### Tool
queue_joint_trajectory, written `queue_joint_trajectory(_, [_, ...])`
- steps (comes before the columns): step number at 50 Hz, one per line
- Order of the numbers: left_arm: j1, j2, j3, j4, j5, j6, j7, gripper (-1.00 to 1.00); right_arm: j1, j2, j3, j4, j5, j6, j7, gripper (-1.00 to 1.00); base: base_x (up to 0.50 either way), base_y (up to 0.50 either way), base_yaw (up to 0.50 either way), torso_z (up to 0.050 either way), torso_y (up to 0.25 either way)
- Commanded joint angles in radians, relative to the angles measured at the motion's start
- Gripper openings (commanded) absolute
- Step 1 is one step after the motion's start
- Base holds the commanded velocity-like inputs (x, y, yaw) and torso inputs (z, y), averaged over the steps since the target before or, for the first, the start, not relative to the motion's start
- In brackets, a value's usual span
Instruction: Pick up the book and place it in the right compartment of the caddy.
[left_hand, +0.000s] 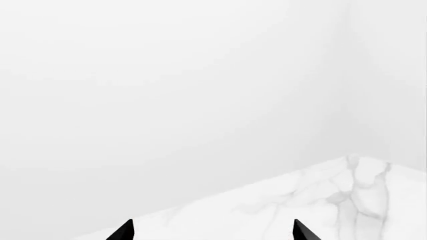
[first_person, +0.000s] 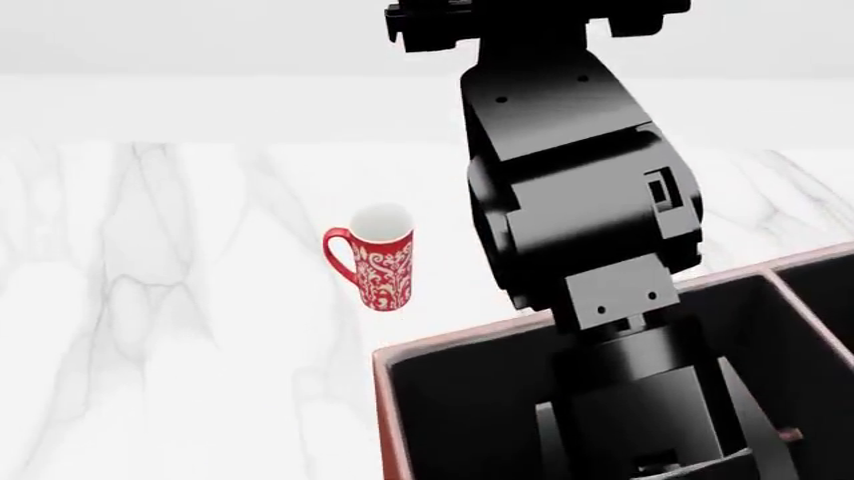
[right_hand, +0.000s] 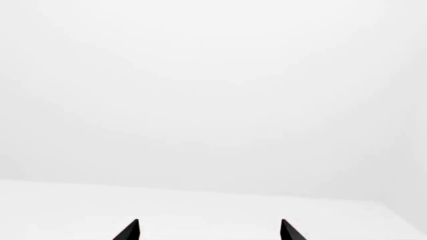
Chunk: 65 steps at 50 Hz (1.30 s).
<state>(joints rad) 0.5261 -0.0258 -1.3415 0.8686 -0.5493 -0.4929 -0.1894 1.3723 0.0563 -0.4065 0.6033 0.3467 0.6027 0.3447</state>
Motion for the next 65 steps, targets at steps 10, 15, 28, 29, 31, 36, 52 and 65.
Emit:
queue_joint_trajectory(10, [0.019,0.002,0.026,-0.017,0.005,0.037,-0.007,1.0,0.019,0.017,-0.072,-0.114,0.038,0.142,-0.007,1.0,0.0,0.0,0.0,0.0,0.001])
queue_joint_trajectory(15, [0.025,0.004,0.03,-0.022,0.004,0.05,-0.009,1.0,0.019,0.05,-0.121,-0.249,0.112,0.252,-0.128,1.0,0.0,0.0,0.0,0.0,0.0])
queue_joint_trajectory(28, [0.04,0.005,0.05,-0.034,0.005,0.077,-0.021,1.0,0.071,0.122,-0.228,-0.368,0.32,0.406,-0.533,1.0,0.0,0.0,0.0,0.0,0.0])
queue_joint_trajectory(29, [0.042,0.006,0.049,-0.035,0.003,0.079,-0.022,1.0,0.069,0.126,-0.237,-0.375,0.323,0.409,-0.545,1.0,0.0,0.0,0.0,0.0,0.0])
queue_joint_trajectory(31, [0.043,0.005,0.053,-0.036,0.003,0.082,-0.025,1.0,0.059,0.142,-0.278,-0.401,0.32,0.403,-0.584,1.0,0.0,0.0,0.0,0.0,0.0])
queue_joint_trajectory(36, [0.047,0.004,0.068,-0.039,0.009,0.092,-0.032,1.0,0.03,0.187,-0.338,-0.486,0.324,0.373,-0.665,1.0,0.0,0.0,0.0,0.0,0.0])
queue_joint_trajectory(52, [0.06,-0.008,0.077,-0.038,-0.004,0.096,-0.052,1.0,0.036,0.258,-0.406,-0.632,0.449,0.505,-0.808,1.0,0.0,0.0,0.0,0.0,0.0])
queue_joint_trajectory(65, [0.07,-0.009,0.089,-0.043,-0.003,0.105,-0.061,1.0,0.018,0.305,-0.426,-0.734,0.512,0.535,-0.865,1.0,0.0,0.0,0.0,0.0,0.0])
